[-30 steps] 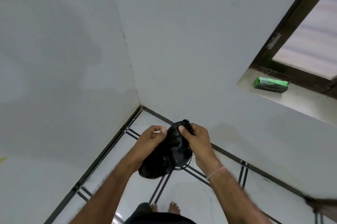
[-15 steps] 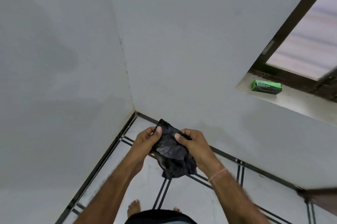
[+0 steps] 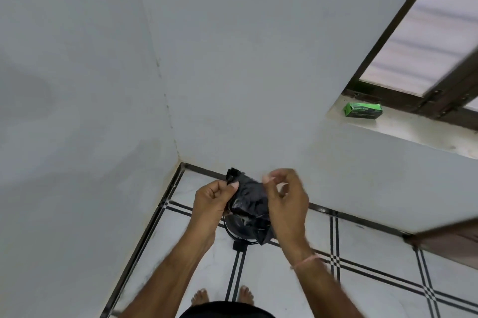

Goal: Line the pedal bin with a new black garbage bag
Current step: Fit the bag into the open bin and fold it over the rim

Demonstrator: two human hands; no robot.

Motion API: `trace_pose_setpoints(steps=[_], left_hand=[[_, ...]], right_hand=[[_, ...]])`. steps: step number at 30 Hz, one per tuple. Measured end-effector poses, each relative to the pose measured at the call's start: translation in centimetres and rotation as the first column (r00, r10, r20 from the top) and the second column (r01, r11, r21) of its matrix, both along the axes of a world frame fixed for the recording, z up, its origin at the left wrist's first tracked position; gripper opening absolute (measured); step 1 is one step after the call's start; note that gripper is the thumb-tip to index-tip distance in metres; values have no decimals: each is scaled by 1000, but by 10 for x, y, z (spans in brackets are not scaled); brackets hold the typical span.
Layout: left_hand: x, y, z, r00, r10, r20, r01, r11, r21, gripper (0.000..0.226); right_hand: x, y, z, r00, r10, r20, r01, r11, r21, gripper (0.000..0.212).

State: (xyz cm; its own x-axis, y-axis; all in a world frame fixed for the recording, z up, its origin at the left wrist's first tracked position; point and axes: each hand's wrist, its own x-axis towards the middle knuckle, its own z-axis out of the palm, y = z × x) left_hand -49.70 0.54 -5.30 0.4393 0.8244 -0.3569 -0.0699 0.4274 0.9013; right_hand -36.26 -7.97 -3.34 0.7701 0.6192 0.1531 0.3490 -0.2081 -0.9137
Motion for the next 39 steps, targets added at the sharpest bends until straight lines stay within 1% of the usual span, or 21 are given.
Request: trace_pose_setpoints(steps=[1, 2, 3, 5, 7, 10, 13, 17, 19, 21, 24, 27, 29, 31, 33, 35, 37, 38, 39], left_hand=[[1, -1, 1, 1000, 10, 3, -10, 1000, 1, 34], [2, -1, 3, 1000, 11, 4, -11, 1000, -4, 36], [4, -2, 4, 1000, 6, 11, -6, 1000, -21, 37], [5, -5, 9, 999, -11, 41, 14, 998, -63, 37], [2, -5, 13, 998, -32, 60, 38, 995, -93, 43], [-4, -5, 16, 995, -36, 96, 47, 992, -113, 61], [-4, -8, 18, 997, 5, 83, 4, 995, -100, 50], [-4, -7, 14, 994, 93, 56, -87, 992, -97, 48], [-8, -4, 11, 990, 131, 51, -126, 987, -96, 41], [-10, -4, 7, 986, 146, 79, -136, 983, -120, 38], [-8, -6, 2, 970, 207, 129, -175, 959, -223, 40], [-5, -6, 1, 958, 264, 112, -220, 926, -306, 51], [-4, -6, -3, 964, 244, 104, -195, 918, -344, 52], [-1, -10, -10, 977, 199, 81, -157, 918, -363, 50], [3, -14, -16, 985, 149, 88, -106, 922, -372, 54], [5, -18, -18, 994, 54, 96, -17, 936, -351, 61], [2, -20, -17, 995, -96, 7, 95, 960, -264, 69], [2, -19, -15, 983, -171, -69, 153, 964, -218, 74], [3, -17, -14, 964, -210, -165, 179, 966, -187, 79]], right_hand=[[-5, 0, 3, 988, 110, -104, -107, 994, 36, 5], [-10, 1, 5, 956, 205, -210, -200, 979, 42, 6], [-14, 2, 6, 920, 262, -291, -263, 964, 35, 9], [-21, 4, 6, 858, 296, -419, -299, 952, 62, 20], [-29, 6, 6, 799, 287, -528, -268, 957, 114, 28], [-32, 10, 6, 729, 258, -634, -208, 966, 154, 24], [-36, 15, 6, 640, 223, -736, -155, 975, 161, 16], [-40, 15, 3, 478, 157, -864, -60, 987, 146, 19], [-35, 14, 1, 438, 139, -888, -30, 990, 141, 23], [-28, 15, -2, 422, 91, -902, 6, 995, 103, 27], [-19, 20, -11, 370, -43, -928, 106, 994, -4, 25], [-6, 22, -20, 267, -165, -950, 217, 970, -107, 24], [5, 20, -24, 212, -198, -957, 292, 947, -131, 25], [14, 17, -28, 225, -222, -949, 325, 935, -142, 26], [19, 15, -33, 288, -240, -927, 316, 938, -145, 29], [24, 13, -35, 371, -260, -891, 302, 942, -149, 33], [25, 12, -35, 455, -248, -855, 276, 953, -129, 34], [26, 11, -35, 490, -232, -840, 257, 960, -114, 32], [26, 10, -35, 523, -210, -826, 240, 966, -93, 29]])
